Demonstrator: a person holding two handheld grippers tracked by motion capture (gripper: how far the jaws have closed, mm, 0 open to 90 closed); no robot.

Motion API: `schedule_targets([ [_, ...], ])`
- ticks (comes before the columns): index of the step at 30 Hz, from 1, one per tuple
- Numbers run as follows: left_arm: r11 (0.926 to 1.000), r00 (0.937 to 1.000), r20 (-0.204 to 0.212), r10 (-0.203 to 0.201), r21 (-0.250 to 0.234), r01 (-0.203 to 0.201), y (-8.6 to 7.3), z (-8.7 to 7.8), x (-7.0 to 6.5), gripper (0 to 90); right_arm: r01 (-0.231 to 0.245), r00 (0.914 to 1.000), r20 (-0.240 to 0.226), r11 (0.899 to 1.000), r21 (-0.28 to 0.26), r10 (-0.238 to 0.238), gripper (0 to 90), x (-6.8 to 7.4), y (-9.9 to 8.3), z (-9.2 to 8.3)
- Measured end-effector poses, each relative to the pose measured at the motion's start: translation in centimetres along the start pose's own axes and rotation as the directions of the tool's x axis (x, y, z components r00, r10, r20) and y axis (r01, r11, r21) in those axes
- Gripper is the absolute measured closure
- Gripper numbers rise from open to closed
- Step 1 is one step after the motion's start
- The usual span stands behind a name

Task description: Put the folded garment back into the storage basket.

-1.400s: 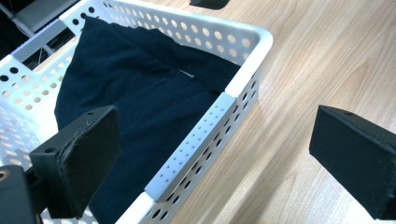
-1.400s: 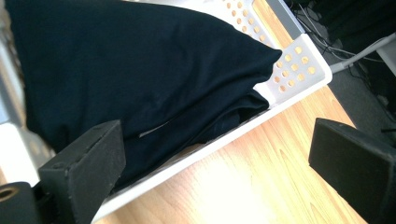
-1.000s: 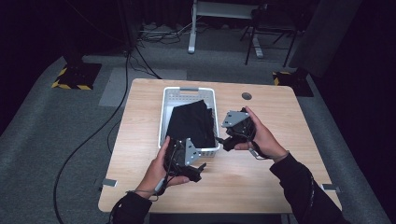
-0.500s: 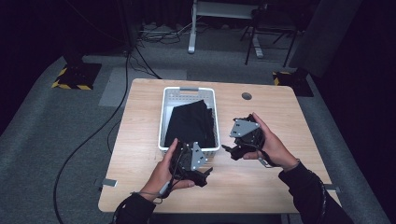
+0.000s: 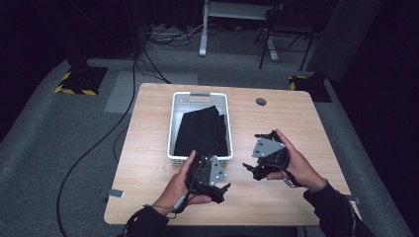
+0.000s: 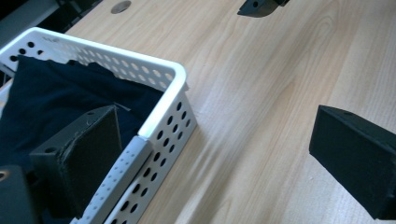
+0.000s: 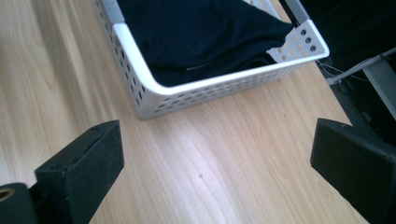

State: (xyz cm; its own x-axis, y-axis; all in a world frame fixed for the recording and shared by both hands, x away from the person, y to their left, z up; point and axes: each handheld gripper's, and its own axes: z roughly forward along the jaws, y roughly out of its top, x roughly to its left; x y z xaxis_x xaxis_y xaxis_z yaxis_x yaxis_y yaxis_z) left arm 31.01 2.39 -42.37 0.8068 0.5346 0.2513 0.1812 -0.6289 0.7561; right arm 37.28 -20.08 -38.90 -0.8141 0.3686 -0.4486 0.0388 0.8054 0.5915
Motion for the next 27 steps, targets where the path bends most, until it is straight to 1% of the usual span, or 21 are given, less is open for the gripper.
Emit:
schedule_targets([
  [4,0.9999,0.9999,0.009,0.010,0.011,-0.011,0.0,0.4,-0.4,2.2,0.007,1.0000,0.000,1.000,0.013,-0.007,2.8,0.4,-1.0,0.0],
  [12,0.9988,0.9990,0.034,0.030,0.038,-0.031,-0.3,1.4,-1.0,2.2,-0.005,0.9999,0.012,0.999,0.035,0.005,2.6,0.9,-2.5,-0.2],
  [21,0.9963,0.9975,0.062,0.033,0.078,-0.038,-1.1,2.6,-1.4,2.3,-0.027,0.9995,0.015,0.998,0.057,0.026,2.6,1.4,-4.6,-0.4],
  [25,0.9956,0.9972,0.073,0.017,0.090,-0.024,-1.5,3.1,-1.4,2.3,-0.041,0.9991,0.013,0.997,0.065,0.040,2.6,1.5,-5.5,-0.5],
  [27,0.9942,0.9970,0.074,0.021,0.104,-0.029,-1.8,3.4,-1.4,2.3,-0.047,0.9988,0.015,0.997,0.068,0.046,2.6,1.6,-5.8,-0.5],
])
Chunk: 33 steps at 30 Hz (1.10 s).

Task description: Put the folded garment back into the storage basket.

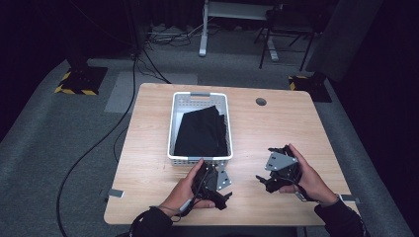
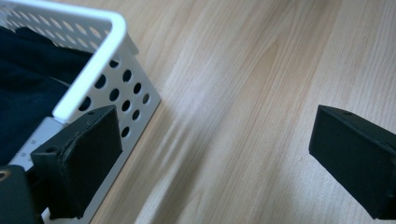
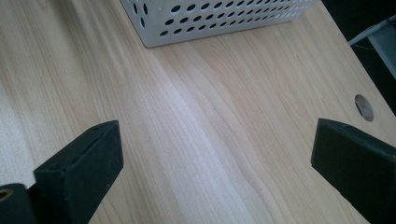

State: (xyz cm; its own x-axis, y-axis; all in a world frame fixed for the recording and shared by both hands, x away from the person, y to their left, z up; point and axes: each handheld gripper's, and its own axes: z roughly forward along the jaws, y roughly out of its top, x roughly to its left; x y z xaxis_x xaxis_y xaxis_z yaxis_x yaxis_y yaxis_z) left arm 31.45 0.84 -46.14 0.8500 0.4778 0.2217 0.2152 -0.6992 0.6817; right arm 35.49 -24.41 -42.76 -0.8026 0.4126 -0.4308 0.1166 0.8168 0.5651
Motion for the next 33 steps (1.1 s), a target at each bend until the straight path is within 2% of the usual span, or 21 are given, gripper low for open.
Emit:
schedule_targets([
  [19,0.9970,0.9989,0.008,-0.047,0.061,0.046,-2.3,1.7,0.4,2.6,-0.068,0.9976,-0.006,0.997,0.043,0.069,2.5,0.5,-4.7,0.5],
  [33,0.9947,0.9974,0.023,-0.069,0.078,0.067,-3.6,1.6,0.6,2.6,-0.154,0.9879,-0.012,0.987,0.041,0.155,2.5,0.7,-8.5,-0.1],
])
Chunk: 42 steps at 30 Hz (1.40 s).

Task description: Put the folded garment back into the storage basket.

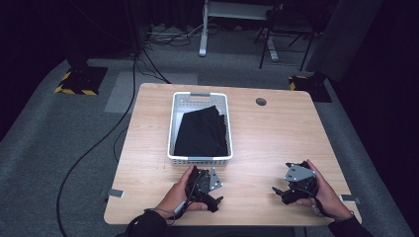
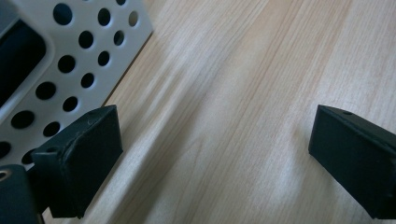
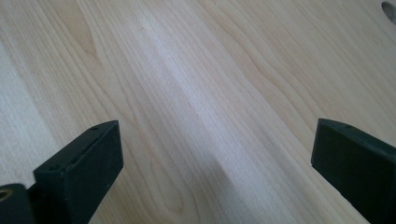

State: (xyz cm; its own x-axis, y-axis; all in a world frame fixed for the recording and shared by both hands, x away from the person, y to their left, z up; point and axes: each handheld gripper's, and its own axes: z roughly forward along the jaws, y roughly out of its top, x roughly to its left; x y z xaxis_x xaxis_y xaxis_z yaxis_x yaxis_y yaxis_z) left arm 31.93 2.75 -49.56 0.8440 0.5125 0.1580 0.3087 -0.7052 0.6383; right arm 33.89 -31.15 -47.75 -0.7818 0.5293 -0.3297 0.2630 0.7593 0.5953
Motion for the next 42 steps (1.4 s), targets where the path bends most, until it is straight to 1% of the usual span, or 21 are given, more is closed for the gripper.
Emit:
schedule_targets([
  [2,1.0000,1.0000,0.003,-0.005,0.001,0.005,-0.2,-0.1,0.1,2.6,-0.007,1.0000,-0.001,1.000,0.003,0.007,2.5,0.0,-0.4,-0.1],
  [5,0.9999,0.9999,0.002,-0.011,0.004,0.011,-0.5,-0.1,0.1,2.6,-0.038,0.9993,-0.007,0.999,0.002,0.038,2.5,-0.1,-1.3,-0.3],
  [7,0.9997,0.9997,0.009,-0.024,0.000,0.024,-0.7,-0.2,0.2,2.6,-0.056,0.9984,-0.006,0.998,0.002,0.056,2.5,-0.1,-1.9,-0.4],
  [8,0.9997,0.9997,0.009,-0.024,0.000,0.024,-0.7,-0.2,0.2,2.6,-0.056,0.9984,-0.006,0.998,0.002,0.056,2.5,-0.1,-1.9,-0.4],
  [9,0.9995,0.9993,0.018,-0.032,-0.005,0.032,-1.0,-0.3,0.3,2.6,-0.088,0.9961,-0.011,0.996,-0.008,0.088,2.4,-0.3,-2.6,-0.6],
  [11,0.9989,0.9986,0.029,-0.045,-0.009,0.045,-1.2,-0.3,0.5,2.6,-0.107,0.9942,-0.013,0.994,-0.011,0.107,2.4,-0.4,-3.2,-0.8],
  [13,0.9976,0.9970,0.041,-0.066,-0.018,0.067,-1.4,-0.3,0.5,2.6,-0.128,0.9917,-0.018,0.992,-0.012,0.128,2.4,-0.5,-3.8,-0.9],
  [15,0.9969,0.9958,0.053,-0.075,-0.020,0.076,-1.6,-0.3,0.7,2.6,-0.148,0.9888,-0.023,0.989,-0.017,0.148,2.2,-0.6,-4.4,-0.9],
  [18,0.9960,0.9946,0.060,-0.084,-0.025,0.086,-1.7,-0.3,0.8,2.5,-0.190,0.9815,-0.031,0.981,-0.029,0.189,1.8,-0.9,-5.3,-1.1],
  [20,0.9943,0.9925,0.072,-0.099,-0.032,0.102,-2.0,-0.3,0.9,2.4,-0.220,0.9750,-0.039,0.975,-0.032,0.219,1.6,-1.1,-5.8,-1.3],
  [21,0.9938,0.9918,0.075,-0.104,-0.033,0.107,-2.0,-0.2,0.9,2.3,-0.241,0.9699,-0.047,0.970,-0.035,0.239,1.5,-1.2,-6.1,-1.3],
  [25,0.9915,0.9893,0.087,-0.117,-0.046,0.122,-2.3,-0.2,1.1,2.3,-0.291,0.9556,-0.065,0.955,-0.052,0.287,0.5,-1.5,-7.3,-1.6],
  [28,0.9903,0.9871,0.096,-0.128,-0.041,0.133,-2.3,-0.2,1.2,2.2,-0.336,0.9401,-0.080,0.940,-0.059,0.331,0.5,-1.8,-8.1,-1.8],
  [30,0.9898,0.9858,0.102,-0.134,-0.035,0.138,-2.4,-0.2,1.3,2.0,-0.371,0.9252,-0.103,0.927,-0.046,0.365,0.5,-2.1,-8.5,-1.9],
  [32,0.9899,0.9858,0.102,-0.133,-0.036,0.137,-2.4,-0.2,1.3,1.8,-0.380,0.9215,-0.101,0.924,-0.042,0.375,0.5,-2.2,-8.8,-2.1],
  [34,0.9898,0.9858,0.103,-0.133,-0.037,0.138,-2.5,-0.2,1.4,1.8,-0.377,0.9227,-0.105,0.925,-0.044,0.371,0.5,-2.3,-9.1,-2.2],
  [38,0.9899,0.9857,0.104,-0.132,-0.036,0.137,-2.5,-0.2,1.4,1.8,-0.382,0.9211,-0.100,0.923,-0.043,0.376,0.5,-2.6,-9.7,-2.5],
  [42,0.9900,0.9857,0.105,-0.132,-0.037,0.136,-2.5,-0.2,1.4,1.9,-0.399,0.9150,-0.084,0.916,-0.041,0.395,0.5,-3.1,-10.3,-2.9],
])
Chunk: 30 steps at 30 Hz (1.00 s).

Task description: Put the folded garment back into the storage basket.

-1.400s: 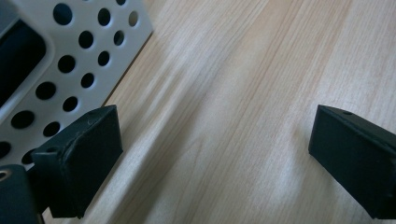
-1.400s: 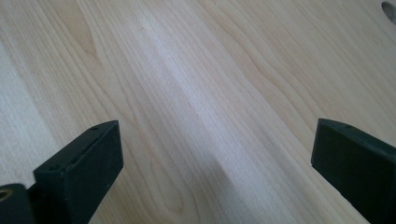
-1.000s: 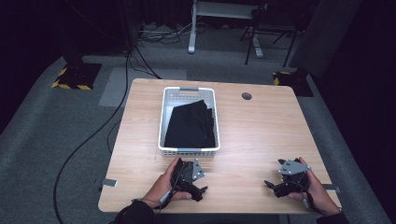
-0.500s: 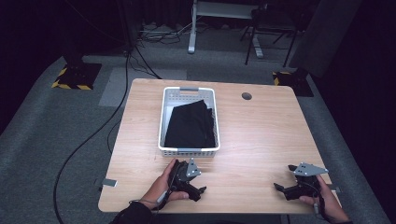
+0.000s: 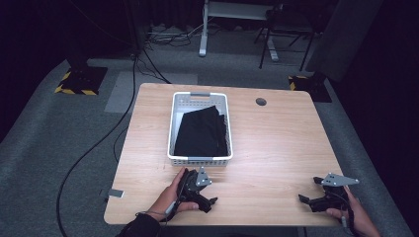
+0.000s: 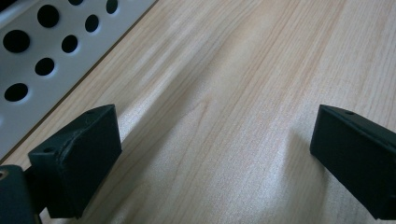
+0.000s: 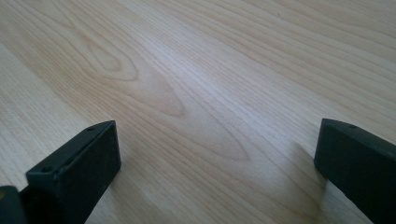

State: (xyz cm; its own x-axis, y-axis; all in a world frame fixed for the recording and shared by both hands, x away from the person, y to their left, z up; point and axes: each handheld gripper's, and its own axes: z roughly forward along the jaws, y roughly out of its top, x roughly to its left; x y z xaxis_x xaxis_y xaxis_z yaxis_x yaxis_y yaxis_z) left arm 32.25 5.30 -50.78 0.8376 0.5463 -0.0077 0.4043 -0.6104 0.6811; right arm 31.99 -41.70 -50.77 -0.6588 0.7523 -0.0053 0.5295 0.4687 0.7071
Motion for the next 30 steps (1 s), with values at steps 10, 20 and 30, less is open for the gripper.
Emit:
schedule_targets([
  [10,1.0000,1.0000,0.001,0.003,0.000,-0.003,0.0,0.0,0.0,1.8,-0.013,0.9999,0.010,1.000,0.000,0.013,0.5,-1.0,-0.6,-0.6],
  [20,1.0000,1.0000,0.001,0.002,0.000,-0.002,0.0,0.0,0.0,1.9,-0.015,0.9998,0.013,1.000,-0.001,0.015,0.5,-1.2,-0.7,-0.7],
  [30,1.0000,1.0000,0.001,0.002,0.000,-0.002,0.0,0.0,0.0,1.8,-0.015,0.9998,0.014,1.000,-0.002,0.015,0.5,-1.2,-0.7,-0.7],
])
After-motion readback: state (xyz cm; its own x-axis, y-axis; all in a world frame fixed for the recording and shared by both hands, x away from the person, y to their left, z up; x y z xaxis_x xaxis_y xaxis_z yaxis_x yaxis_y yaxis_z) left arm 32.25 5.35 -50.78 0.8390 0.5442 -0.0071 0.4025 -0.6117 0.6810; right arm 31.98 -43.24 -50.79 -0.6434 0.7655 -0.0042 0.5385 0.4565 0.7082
